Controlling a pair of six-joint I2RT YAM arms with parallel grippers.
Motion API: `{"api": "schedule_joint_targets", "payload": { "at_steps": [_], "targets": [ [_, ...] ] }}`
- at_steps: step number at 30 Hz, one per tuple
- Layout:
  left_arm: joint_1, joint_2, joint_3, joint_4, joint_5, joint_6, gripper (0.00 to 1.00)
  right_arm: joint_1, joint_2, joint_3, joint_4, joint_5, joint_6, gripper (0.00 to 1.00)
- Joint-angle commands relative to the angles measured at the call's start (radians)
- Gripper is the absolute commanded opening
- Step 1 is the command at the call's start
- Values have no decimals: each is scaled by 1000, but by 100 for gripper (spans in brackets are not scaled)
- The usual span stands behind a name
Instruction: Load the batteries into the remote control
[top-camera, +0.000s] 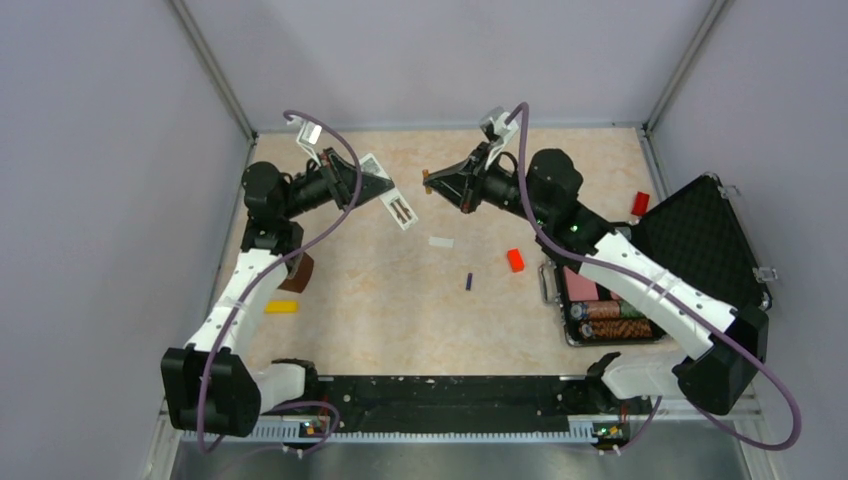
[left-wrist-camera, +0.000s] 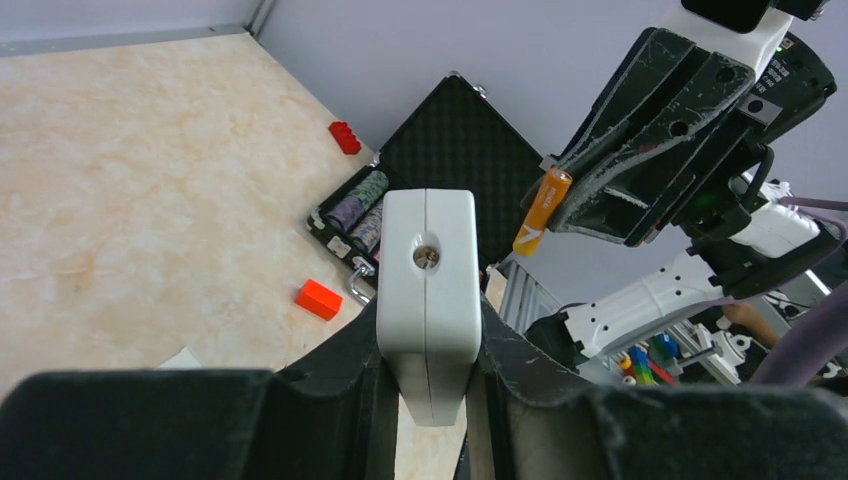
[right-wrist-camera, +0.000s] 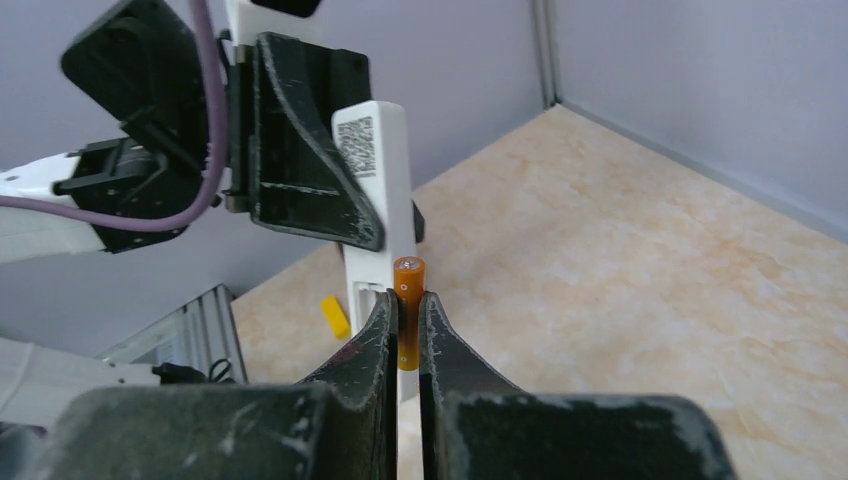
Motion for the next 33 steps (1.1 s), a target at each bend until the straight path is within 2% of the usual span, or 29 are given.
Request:
{"api": "schedule_joint_targets", "payload": {
  "at_steps": [1, 3, 10, 15, 21, 33],
  "targets": [
    [-15, -13, 34, 86, 22, -34, 0, 52, -10, 14, 100, -77, 40, 0],
    [-26, -20, 30, 86, -18, -36, 0, 82, -2, 22, 97, -64, 17, 0],
    [-37, -7, 76, -10, -160, -99, 0, 221, 38, 109, -35, 134, -151, 0],
    [-37, 20, 118, -21, -141, -199, 0, 226, 54, 126, -41, 189, -166, 0],
    [-36, 43, 197, -208, -154, -125, 0, 226, 63, 156, -31, 260, -147, 0],
    [-36, 52, 185, -146, -71, -126, 0, 227, 101, 187, -72, 289, -148, 0]
  ]
}}
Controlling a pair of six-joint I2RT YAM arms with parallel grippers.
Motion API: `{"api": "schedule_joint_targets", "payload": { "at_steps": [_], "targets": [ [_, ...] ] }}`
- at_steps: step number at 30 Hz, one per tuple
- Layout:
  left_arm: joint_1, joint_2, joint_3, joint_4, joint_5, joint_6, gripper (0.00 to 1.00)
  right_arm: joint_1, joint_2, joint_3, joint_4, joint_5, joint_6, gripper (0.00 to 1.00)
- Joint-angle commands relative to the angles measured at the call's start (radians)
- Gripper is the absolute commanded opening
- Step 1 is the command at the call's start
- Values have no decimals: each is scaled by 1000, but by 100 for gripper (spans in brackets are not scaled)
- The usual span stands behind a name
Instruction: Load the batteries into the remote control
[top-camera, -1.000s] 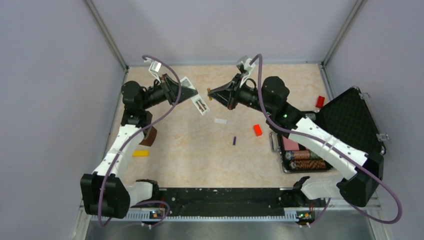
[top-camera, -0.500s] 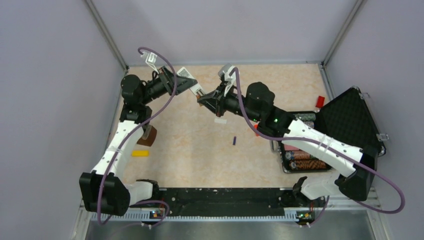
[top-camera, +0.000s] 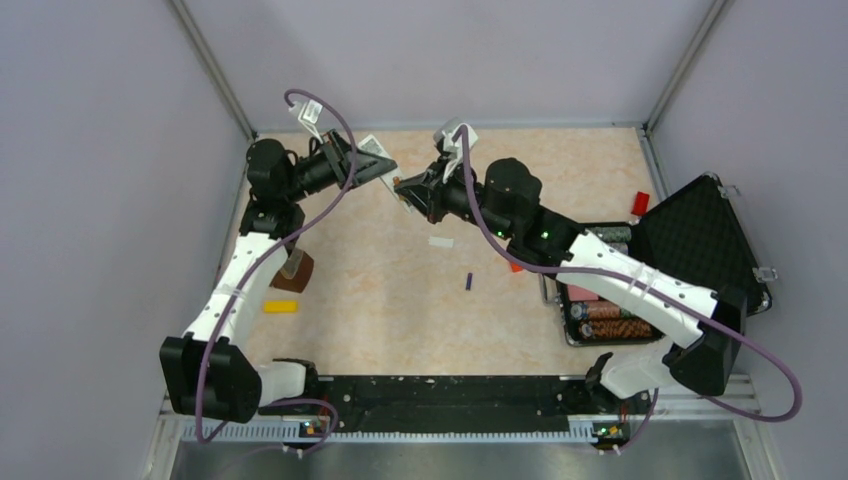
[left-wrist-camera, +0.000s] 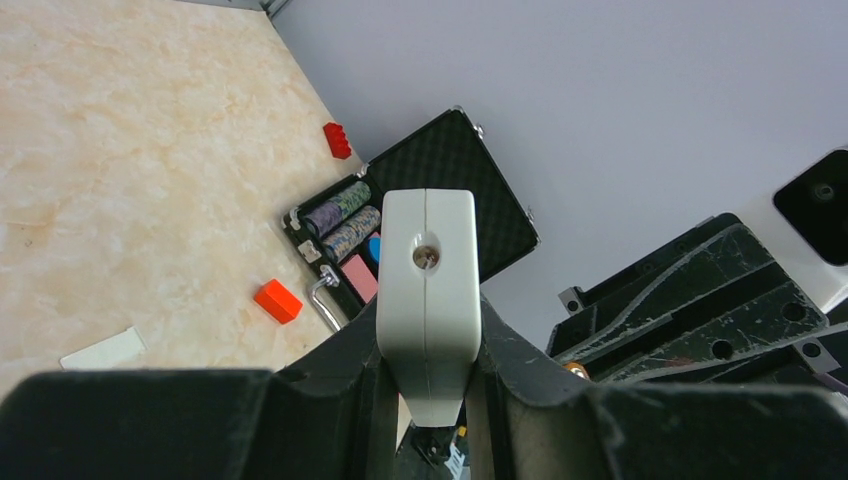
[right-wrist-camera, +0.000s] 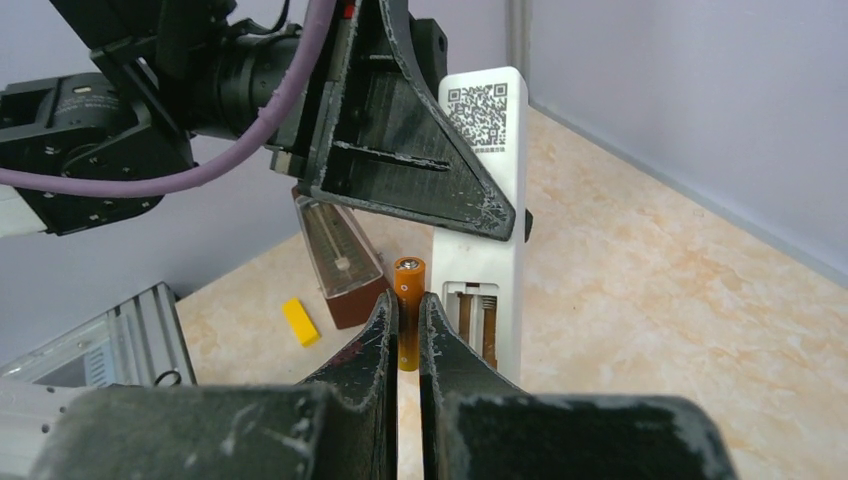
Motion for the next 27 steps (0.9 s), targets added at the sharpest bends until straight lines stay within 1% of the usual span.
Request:
{"api": "schedule_joint_targets", "payload": {
  "at_steps": [1, 9, 17, 24, 27],
  "targets": [
    [-2, -13, 26, 86, 50, -9, 0, 5, 12, 57, -7, 25, -10, 0],
    [-1, -19, 17, 137, 115, -20, 0, 3, 20, 58, -14, 40, -49, 0],
    [-2, -24, 17, 156, 107, -43, 0, 4, 27, 58, -41, 20, -65, 0],
    [-2, -35, -33, 287, 74, -116, 0, 5, 20, 41, -86, -21, -82, 0],
    [-2, -34, -50, 320, 72, -145, 0, 6, 12, 27, -95, -25, -87, 0]
  ]
}}
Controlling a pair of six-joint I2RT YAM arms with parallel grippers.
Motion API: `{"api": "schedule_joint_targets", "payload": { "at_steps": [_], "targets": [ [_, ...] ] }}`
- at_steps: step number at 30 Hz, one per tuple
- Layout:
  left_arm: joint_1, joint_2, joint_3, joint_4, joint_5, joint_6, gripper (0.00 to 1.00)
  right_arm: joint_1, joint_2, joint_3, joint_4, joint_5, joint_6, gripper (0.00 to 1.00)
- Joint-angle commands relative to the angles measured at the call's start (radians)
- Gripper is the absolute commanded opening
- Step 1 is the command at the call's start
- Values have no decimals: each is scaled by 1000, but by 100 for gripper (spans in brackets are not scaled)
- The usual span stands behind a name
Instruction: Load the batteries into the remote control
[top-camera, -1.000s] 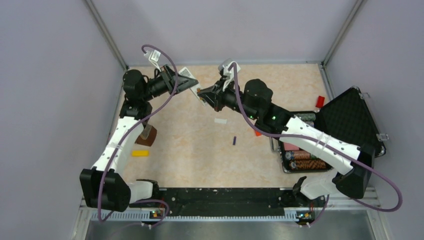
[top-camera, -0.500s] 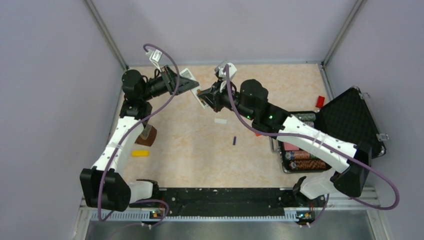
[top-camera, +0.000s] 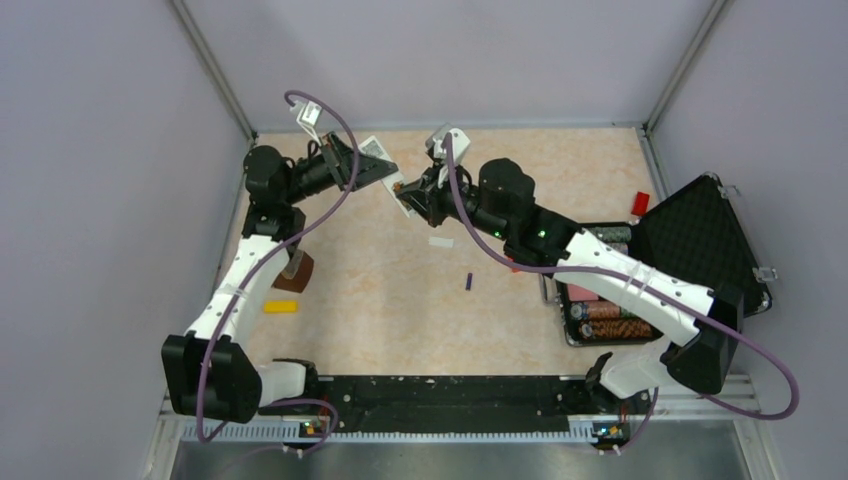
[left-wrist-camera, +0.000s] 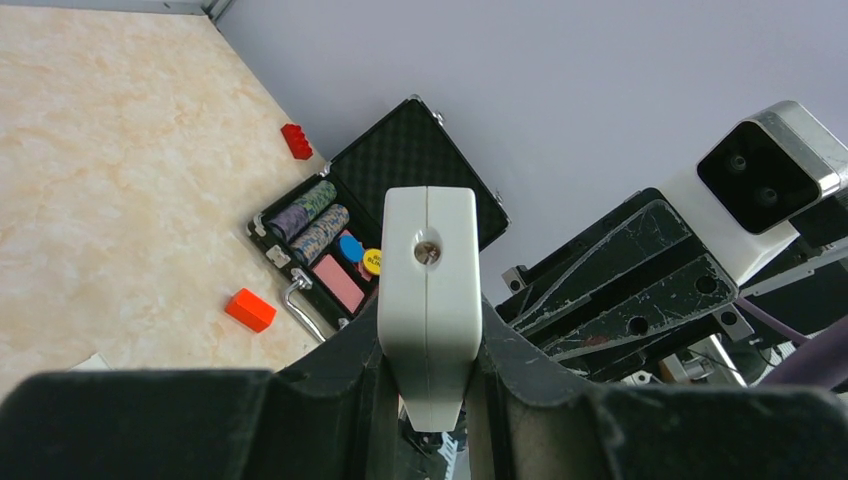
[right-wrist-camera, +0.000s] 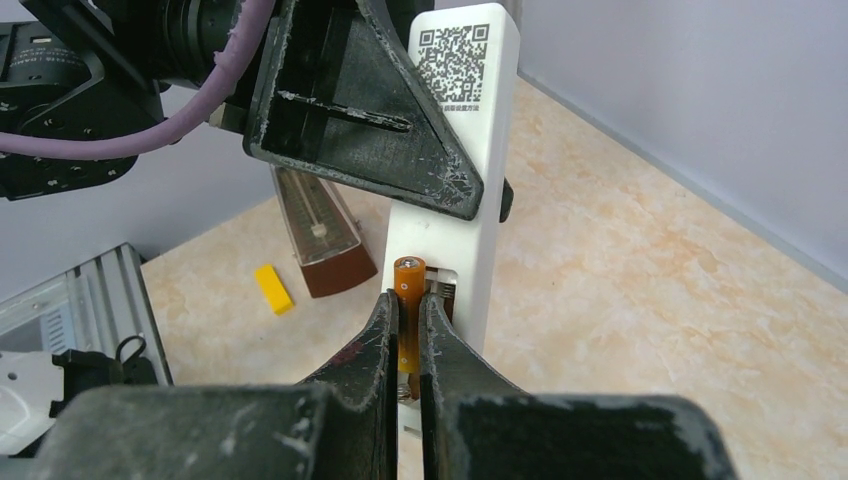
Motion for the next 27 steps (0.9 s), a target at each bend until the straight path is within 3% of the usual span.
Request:
{"api": "schedule_joint_targets", "payload": {
  "at_steps": [1, 27],
  "targets": [
    [-2, -35, -21, 155, -15, -72, 0, 5, -11, 15, -38, -30, -26, 0],
    [-2, -65, -27, 59, -11, 35, 0, 5, 4, 52, -171, -89, -46, 0]
  ]
}}
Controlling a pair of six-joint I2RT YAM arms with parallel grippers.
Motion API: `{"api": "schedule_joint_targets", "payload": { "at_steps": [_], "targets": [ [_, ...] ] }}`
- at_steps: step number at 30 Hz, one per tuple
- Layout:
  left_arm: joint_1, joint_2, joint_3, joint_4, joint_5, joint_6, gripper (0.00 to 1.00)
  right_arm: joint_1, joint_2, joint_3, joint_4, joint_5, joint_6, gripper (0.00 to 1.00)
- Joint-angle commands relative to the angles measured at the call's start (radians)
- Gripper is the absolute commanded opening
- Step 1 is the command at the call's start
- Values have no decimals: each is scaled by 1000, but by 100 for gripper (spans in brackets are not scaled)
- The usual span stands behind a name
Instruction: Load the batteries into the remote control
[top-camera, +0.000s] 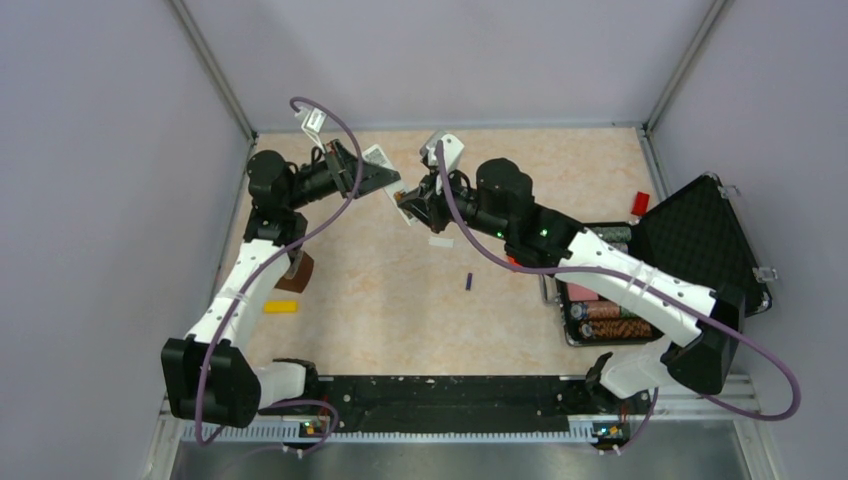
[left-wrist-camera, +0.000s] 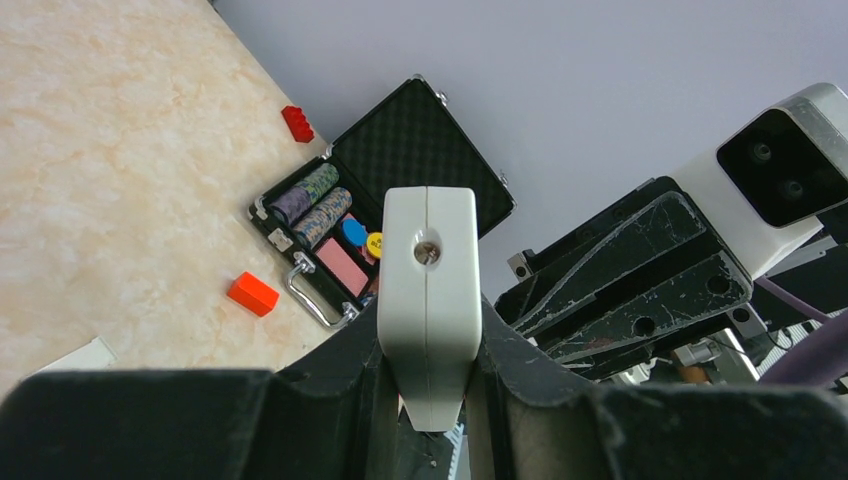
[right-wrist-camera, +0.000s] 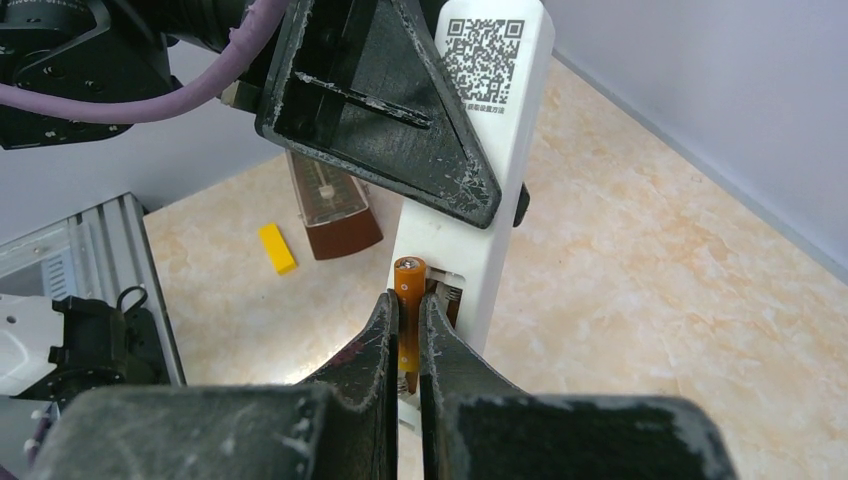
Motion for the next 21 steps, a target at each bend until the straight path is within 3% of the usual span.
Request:
{"api": "schedule_joint_targets", "payload": {
  "at_steps": [1, 10, 21],
  "targets": [
    [2, -46, 19, 58, -22, 9, 0, 6, 9, 46, -95, -32, 5, 0],
    [2, -56, 16, 53, -20, 35, 0, 4, 37, 76, -143, -56, 32, 0],
    [2, -49, 4, 95, -84, -73, 0, -5, 35, 69, -126, 5, 94, 5]
  ]
}}
